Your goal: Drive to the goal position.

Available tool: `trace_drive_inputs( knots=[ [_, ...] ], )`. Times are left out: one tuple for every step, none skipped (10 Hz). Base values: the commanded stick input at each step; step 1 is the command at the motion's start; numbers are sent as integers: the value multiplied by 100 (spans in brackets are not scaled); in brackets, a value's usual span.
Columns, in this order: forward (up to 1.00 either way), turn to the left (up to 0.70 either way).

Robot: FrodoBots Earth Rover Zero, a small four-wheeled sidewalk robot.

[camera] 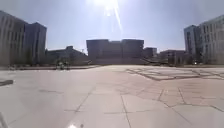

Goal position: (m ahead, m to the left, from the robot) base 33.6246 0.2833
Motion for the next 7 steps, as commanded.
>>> trace_drive_inputs(
  knots=[
    [100,0],
    [100,0],
    [100,0],
    [100,0],
    [100,0],
    [100,0],
    [100,14]
  ],
)
